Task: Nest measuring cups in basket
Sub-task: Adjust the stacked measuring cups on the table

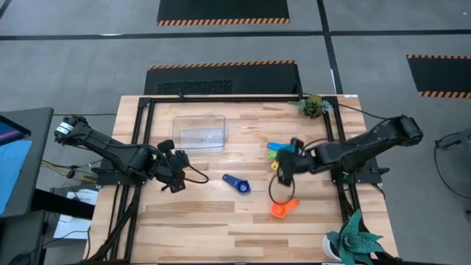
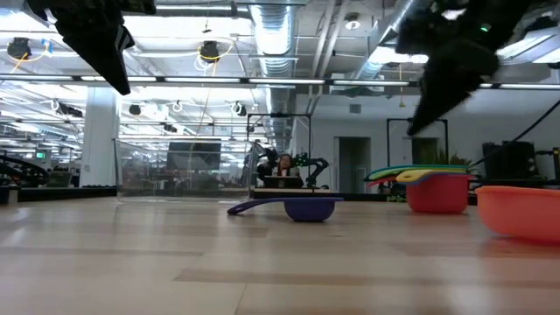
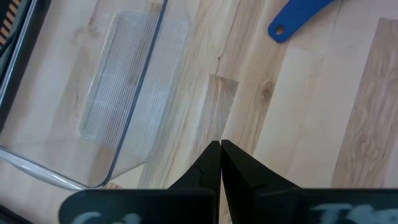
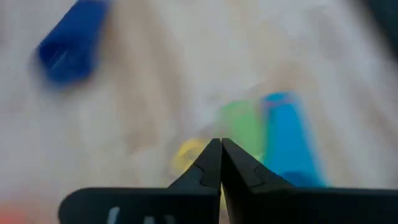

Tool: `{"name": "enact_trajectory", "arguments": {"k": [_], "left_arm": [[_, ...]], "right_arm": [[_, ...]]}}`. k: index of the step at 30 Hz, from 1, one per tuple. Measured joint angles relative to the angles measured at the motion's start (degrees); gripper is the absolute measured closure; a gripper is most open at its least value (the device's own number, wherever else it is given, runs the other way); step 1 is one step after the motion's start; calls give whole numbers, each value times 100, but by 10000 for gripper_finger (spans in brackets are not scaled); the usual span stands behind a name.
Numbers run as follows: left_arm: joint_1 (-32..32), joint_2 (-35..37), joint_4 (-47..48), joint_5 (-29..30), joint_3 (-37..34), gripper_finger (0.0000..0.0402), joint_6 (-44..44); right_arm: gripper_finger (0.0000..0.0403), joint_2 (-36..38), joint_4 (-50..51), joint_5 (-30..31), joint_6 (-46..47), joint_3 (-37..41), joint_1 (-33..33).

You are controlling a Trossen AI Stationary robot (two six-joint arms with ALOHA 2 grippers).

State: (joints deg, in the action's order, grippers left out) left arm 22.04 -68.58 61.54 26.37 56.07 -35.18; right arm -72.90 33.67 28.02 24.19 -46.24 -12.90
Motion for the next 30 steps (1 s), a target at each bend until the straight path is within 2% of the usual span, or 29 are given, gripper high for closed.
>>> {"name": "enact_trajectory", "arguments": {"k": [2,5,9,15,20,25,30], "left_arm": [[-1,-2,-2,0,0,401,0],[-2,0,-2,13,0,401,0],[0,0,-4,100,0,401,0],[0,-2,-24,109,0,401,-46],[-1,0,-121,111,0,401,-49],[-1,-2,-118,109,0,401,-49],[0,0,-129,107,0,401,-59]], "right_arm": [[384,192,-4,448,113,0,264],[397,355,-2,467,131,0,845],[393,317,13,-20,82,0,1713],[397,-216,-99,-899,-314,0,2663],[398,-754,-349,-1333,-353,0,2946],[395,-1036,-571,-1831,-638,-228,2905],[396,-1199,-267,-2892,-1381,-658,2765]]}}
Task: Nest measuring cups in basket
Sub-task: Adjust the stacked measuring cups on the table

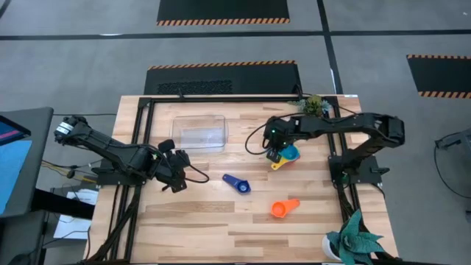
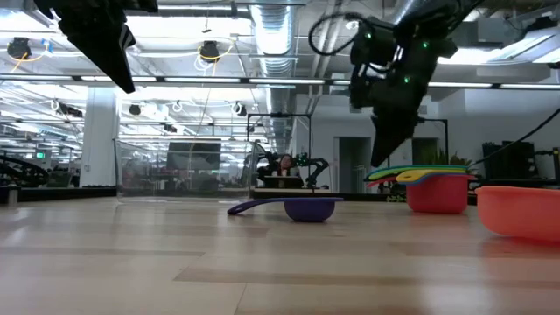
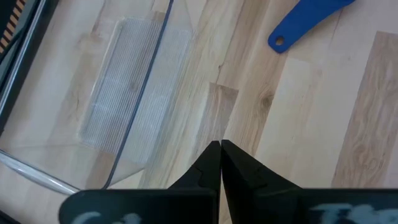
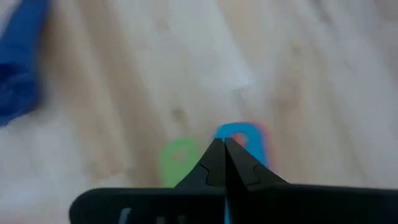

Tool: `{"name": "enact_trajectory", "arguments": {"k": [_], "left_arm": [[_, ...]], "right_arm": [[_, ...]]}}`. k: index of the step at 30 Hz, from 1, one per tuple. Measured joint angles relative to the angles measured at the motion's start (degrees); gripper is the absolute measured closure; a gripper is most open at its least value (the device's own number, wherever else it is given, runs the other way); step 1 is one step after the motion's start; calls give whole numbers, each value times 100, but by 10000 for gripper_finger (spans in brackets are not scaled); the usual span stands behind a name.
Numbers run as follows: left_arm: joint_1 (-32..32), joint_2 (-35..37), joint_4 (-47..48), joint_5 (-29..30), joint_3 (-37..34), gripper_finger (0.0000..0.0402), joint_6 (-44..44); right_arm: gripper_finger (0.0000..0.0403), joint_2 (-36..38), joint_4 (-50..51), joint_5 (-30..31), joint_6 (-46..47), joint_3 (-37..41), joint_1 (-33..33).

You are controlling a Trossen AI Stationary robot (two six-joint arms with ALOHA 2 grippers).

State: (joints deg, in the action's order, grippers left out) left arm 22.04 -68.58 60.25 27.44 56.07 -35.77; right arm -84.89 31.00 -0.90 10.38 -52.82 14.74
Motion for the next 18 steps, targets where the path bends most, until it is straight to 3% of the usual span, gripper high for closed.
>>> {"name": "enact_trajectory", "arguments": {"k": [2,4,9,14,18], "left_arm": [[-1,-2,1,-1,0,401,-15],[-1,-2,0,-1,0,401,-20],[0,-2,0,0,0,401,-28],[0,-2,0,-2,0,401,-26],[-2,-1,-9,-2,0,402,-24]], "right_arm": [[398,-25,193,-164,-95,-142,-94],[398,-2,253,122,-126,-190,-187],[394,134,157,2179,56,-303,-256],[397,-165,515,1391,163,-288,76],[395,-536,596,1404,350,-286,159]]}}
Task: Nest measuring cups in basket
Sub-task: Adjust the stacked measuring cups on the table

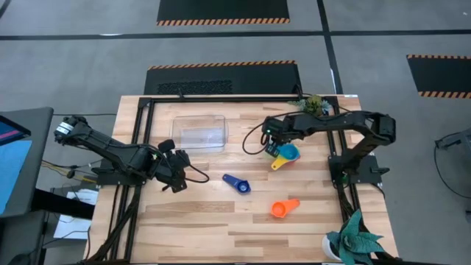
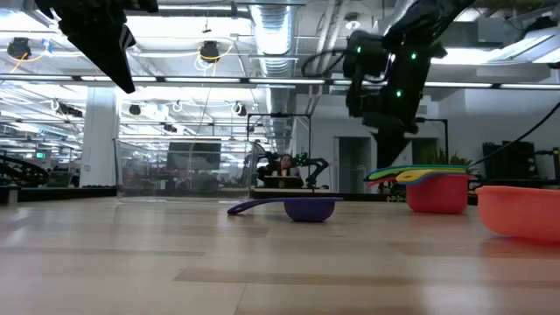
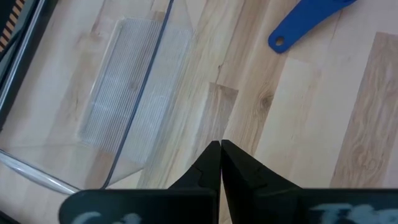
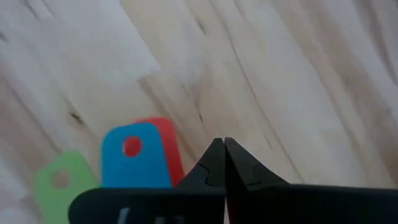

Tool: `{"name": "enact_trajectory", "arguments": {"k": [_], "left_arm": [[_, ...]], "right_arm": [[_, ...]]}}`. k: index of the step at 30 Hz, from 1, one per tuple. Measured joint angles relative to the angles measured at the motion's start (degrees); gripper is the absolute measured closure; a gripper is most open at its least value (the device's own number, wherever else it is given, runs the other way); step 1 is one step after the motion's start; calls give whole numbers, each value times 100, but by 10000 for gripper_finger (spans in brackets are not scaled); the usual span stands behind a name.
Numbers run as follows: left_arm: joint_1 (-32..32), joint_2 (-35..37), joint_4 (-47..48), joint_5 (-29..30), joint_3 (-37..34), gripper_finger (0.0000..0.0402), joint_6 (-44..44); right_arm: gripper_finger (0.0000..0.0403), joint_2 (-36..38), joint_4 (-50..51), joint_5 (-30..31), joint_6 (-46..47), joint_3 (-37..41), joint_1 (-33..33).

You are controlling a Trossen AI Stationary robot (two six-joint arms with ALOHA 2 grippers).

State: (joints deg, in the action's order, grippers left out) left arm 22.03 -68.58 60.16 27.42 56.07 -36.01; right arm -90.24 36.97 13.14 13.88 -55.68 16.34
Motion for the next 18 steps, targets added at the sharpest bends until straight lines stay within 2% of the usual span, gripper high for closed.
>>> {"name": "enact_trajectory", "arguments": {"k": [2,9,13,15,18], "left_arm": [[2,1,-17,-1,0,401,-2],[1,0,-15,-2,0,401,60],[0,1,-15,-2,0,402,122],[1,1,-17,-2,0,401,123],[1,-1,-21,-2,0,401,-5]], "right_arm": [[398,-116,-17,-216,-31,0,-10],[392,39,-76,-2178,-510,0,-326],[398,440,-48,-2028,-423,0,-509],[398,726,-14,-1846,-77,-2,-598],[395,1234,600,-1463,533,-9,-899]]}}
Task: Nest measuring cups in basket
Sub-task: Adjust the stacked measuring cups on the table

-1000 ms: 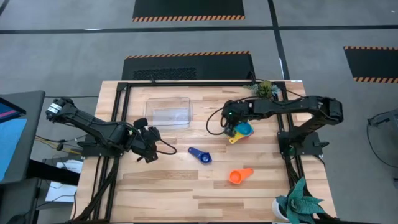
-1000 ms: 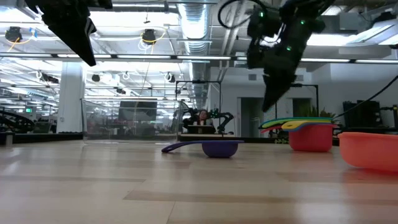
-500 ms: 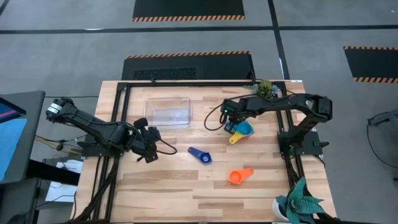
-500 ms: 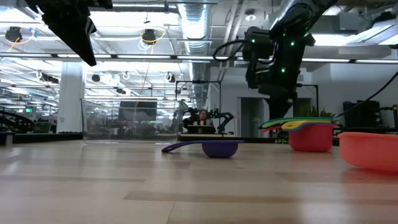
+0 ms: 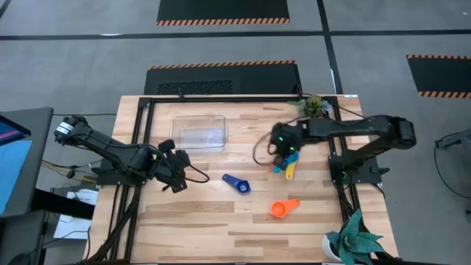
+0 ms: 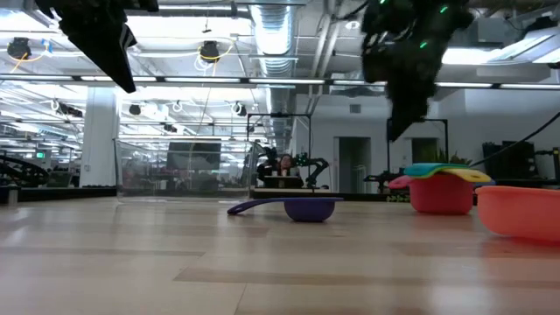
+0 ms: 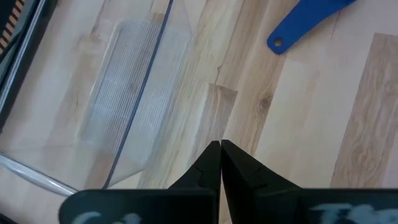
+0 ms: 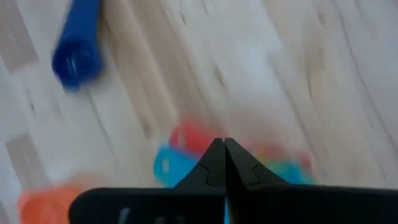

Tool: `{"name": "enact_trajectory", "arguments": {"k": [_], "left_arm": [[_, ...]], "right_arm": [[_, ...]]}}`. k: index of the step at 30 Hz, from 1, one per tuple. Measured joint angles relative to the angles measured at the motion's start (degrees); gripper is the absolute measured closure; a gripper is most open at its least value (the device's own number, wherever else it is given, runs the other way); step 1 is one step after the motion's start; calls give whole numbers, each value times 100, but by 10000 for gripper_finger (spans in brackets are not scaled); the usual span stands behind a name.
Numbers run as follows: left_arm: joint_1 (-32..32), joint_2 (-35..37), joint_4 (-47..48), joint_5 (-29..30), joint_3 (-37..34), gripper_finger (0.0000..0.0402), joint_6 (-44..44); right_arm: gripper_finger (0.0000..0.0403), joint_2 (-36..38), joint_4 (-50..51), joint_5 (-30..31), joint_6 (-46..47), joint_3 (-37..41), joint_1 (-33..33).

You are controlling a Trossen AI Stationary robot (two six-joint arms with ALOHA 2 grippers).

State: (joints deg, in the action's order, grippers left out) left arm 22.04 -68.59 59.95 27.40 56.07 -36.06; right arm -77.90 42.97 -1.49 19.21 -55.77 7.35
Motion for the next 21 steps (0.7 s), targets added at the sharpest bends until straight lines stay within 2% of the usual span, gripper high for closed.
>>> {"name": "enact_trajectory", "arguments": {"k": [4,8,12,16,21], "left_arm": [[-72,-131,-424,-167,0,401,0],[-527,-810,-1813,-897,0,401,1235],[-1383,-1777,-3060,-1484,230,401,2387],[-2126,-2730,-3332,-1918,1048,401,3266],[-2407,-4090,-2925,-2347,2584,401,4442]], "right_arm": [[398,580,1314,519,1031,2,-694],[397,974,1784,1048,2010,2,-1553],[396,1175,2253,1388,3035,2,-2192],[398,1204,2758,1493,3792,11,-2630],[397,1095,2750,1510,4119,37,-2959]]}}
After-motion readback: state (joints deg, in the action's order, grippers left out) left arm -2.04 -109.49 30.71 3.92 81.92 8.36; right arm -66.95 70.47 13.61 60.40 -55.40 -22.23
